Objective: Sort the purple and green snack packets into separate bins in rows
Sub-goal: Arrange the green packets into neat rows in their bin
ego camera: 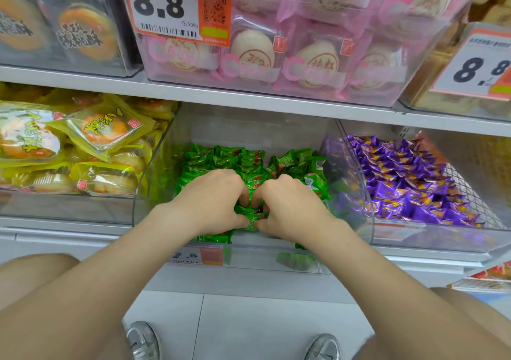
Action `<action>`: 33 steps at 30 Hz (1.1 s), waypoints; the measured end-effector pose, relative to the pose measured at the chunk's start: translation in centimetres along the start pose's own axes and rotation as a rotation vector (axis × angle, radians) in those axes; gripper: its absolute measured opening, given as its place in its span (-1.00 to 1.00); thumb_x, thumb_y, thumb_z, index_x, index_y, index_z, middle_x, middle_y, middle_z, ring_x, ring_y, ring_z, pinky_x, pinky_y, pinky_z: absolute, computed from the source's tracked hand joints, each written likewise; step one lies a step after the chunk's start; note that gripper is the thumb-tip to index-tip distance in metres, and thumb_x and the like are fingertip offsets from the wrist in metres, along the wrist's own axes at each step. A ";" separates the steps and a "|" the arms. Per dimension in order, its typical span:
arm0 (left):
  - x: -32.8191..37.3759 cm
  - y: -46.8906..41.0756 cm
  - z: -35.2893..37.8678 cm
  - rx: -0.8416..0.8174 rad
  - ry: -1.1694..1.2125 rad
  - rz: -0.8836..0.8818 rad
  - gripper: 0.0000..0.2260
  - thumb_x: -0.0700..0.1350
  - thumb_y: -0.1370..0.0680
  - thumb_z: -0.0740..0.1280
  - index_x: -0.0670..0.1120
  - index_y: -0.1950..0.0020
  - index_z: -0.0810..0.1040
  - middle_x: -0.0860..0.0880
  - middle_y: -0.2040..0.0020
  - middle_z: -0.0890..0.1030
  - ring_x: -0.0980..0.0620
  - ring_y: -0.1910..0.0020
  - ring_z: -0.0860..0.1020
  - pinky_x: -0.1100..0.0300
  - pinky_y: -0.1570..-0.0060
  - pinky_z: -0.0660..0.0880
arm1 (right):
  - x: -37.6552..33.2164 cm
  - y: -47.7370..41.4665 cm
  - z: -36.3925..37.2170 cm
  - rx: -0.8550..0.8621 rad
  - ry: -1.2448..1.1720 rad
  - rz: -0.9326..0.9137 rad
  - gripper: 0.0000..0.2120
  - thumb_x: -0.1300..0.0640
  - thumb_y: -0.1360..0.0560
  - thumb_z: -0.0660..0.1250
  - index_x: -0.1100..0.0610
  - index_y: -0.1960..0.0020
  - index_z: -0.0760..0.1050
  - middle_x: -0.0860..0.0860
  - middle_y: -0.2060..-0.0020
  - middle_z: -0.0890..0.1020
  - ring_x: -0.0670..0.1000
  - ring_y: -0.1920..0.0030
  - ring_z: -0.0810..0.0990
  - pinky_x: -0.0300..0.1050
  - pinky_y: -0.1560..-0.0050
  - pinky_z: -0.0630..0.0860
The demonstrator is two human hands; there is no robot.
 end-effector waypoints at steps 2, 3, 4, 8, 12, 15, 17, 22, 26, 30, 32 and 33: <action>-0.1 0.0 -0.3 0.030 0.004 -0.015 -0.75 0.19 -0.47 0.53 0.12 -0.08 0.71 0.10 0.02 0.49 0.01 -0.06 0.55 0.11 0.11 0.49 | 0.4 0.0 -0.3 -0.006 -0.015 0.008 -0.61 -0.12 -0.37 0.56 -0.06 -0.15 0.63 0.03 0.07 0.62 0.17 -0.01 0.61 -0.04 0.16 0.49; -0.2 0.0 -0.3 0.039 0.005 -0.019 -0.78 0.17 -0.47 0.53 0.11 -0.04 0.71 0.10 0.01 0.50 0.01 -0.06 0.56 0.11 0.11 0.53 | 0.9 0.1 -0.6 -0.021 -0.049 0.023 -0.57 -0.15 -0.35 0.59 -0.06 -0.16 0.63 0.02 0.06 0.62 0.15 -0.03 0.60 -0.01 0.12 0.54; -0.2 -0.1 -0.4 0.043 0.006 -0.023 -0.80 0.16 -0.47 0.53 0.11 -0.02 0.71 0.10 0.01 0.52 0.02 -0.05 0.57 0.09 0.10 0.56 | 1.7 0.1 -1.2 -0.024 -0.094 0.047 -0.57 -0.17 -0.35 0.61 -0.07 -0.16 0.64 0.01 0.06 0.64 0.12 -0.03 0.60 0.03 0.04 0.59; -0.2 -0.1 -0.4 0.052 0.014 -0.029 -0.83 0.12 -0.47 0.54 0.10 0.01 0.69 0.12 -0.01 0.55 0.06 -0.03 0.58 0.09 0.09 0.60 | 6.3 1.4 -6.6 0.224 -0.141 0.149 -0.84 0.13 -0.46 0.46 -0.05 -0.02 0.70 -0.05 0.11 0.73 0.10 0.02 0.70 0.07 -0.12 0.64; -0.1 -0.1 -0.4 0.055 0.019 -0.019 -0.85 0.11 -0.46 0.54 0.12 0.05 0.65 0.18 0.06 0.50 0.09 0.00 0.56 0.11 0.12 0.59 | 7.4 3.3 -6.6 0.068 0.005 0.167 -0.71 0.16 -0.37 0.31 -0.09 0.01 0.68 -0.07 0.12 0.69 0.11 0.06 0.67 0.05 -0.02 0.65; 0.0 -0.2 -0.5 0.065 0.036 -0.004 -0.84 0.12 -0.46 0.54 0.13 0.05 0.64 0.21 0.10 0.47 0.11 0.04 0.54 0.13 0.16 0.55 | 6.0 4.2 -5.0 -0.127 0.164 0.102 -0.60 0.02 -0.34 0.39 -0.15 -0.17 0.64 -0.10 -0.01 0.66 0.06 -0.10 0.62 -0.04 -0.07 0.52; 0.2 -0.2 -0.5 0.069 0.060 0.010 -0.86 0.10 -0.47 0.53 0.13 0.05 0.64 0.22 0.11 0.48 0.13 0.05 0.54 0.12 0.14 0.59 | 5.2 4.3 -5.0 -0.134 0.248 0.058 -0.55 -0.09 -0.35 0.44 -0.15 -0.25 0.61 -0.12 -0.01 0.66 0.05 -0.12 0.62 -0.02 -0.10 0.44; 0.5 -0.2 -0.4 0.073 0.115 0.029 -0.93 0.06 -0.50 0.49 0.14 0.06 0.66 0.21 0.11 0.56 0.17 0.07 0.57 0.04 0.09 0.65 | 5.3 4.5 -4.4 -0.192 0.250 0.034 -0.49 -0.23 -0.35 0.56 -0.17 -0.26 0.57 -0.16 0.05 0.55 0.03 -0.15 0.57 0.00 -0.11 0.37; 1.3 -0.2 -0.7 0.080 0.220 0.072 -0.94 0.06 -0.51 0.49 0.15 0.04 0.67 0.20 0.13 0.60 0.24 0.12 0.56 0.14 0.11 0.60 | 5.6 4.4 -5.2 -0.101 0.102 0.034 -0.60 -0.14 -0.38 0.57 -0.12 -0.18 0.61 -0.18 0.17 0.54 -0.01 0.05 0.49 -0.07 0.02 0.47; 2.4 0.1 -1.5 0.047 0.506 0.091 -0.74 0.10 -0.44 0.60 0.17 -0.07 0.65 0.15 0.07 0.66 0.22 0.12 0.65 0.20 0.10 0.61 | 4.5 4.5 -8.2 0.155 -0.216 0.032 -0.67 -0.18 -0.40 0.60 -0.13 -0.12 0.68 -0.17 0.24 0.54 -0.14 0.15 0.49 -0.20 -0.02 0.48; 3.0 0.4 -1.8 0.000 0.756 0.088 -0.66 0.07 -0.44 0.63 0.13 -0.15 0.65 0.10 -0.01 0.71 0.16 0.09 0.72 0.11 0.02 0.67 | 4.0 4.8 -9.3 0.284 -0.365 0.055 -0.76 -0.18 -0.36 0.62 -0.16 0.03 0.70 -0.16 0.29 0.57 -0.18 0.19 0.53 -0.35 0.14 0.36; 3.1 0.5 -2.1 -0.002 0.846 0.078 -0.66 0.04 -0.45 0.63 0.10 -0.18 0.65 0.08 -0.03 0.73 0.12 0.08 0.74 0.05 -0.02 0.68 | 4.1 5.0 -9.5 0.331 -0.434 0.086 -0.78 -0.18 -0.35 0.63 -0.15 0.08 0.70 -0.17 0.35 0.58 -0.21 0.24 0.53 -0.36 0.22 0.31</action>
Point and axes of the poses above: each hand's wrist, its own y-axis away from the middle knuckle, its own z-axis out of the palm, x = y × z, the point moved 10 cm from there along -y, towards the middle knuckle
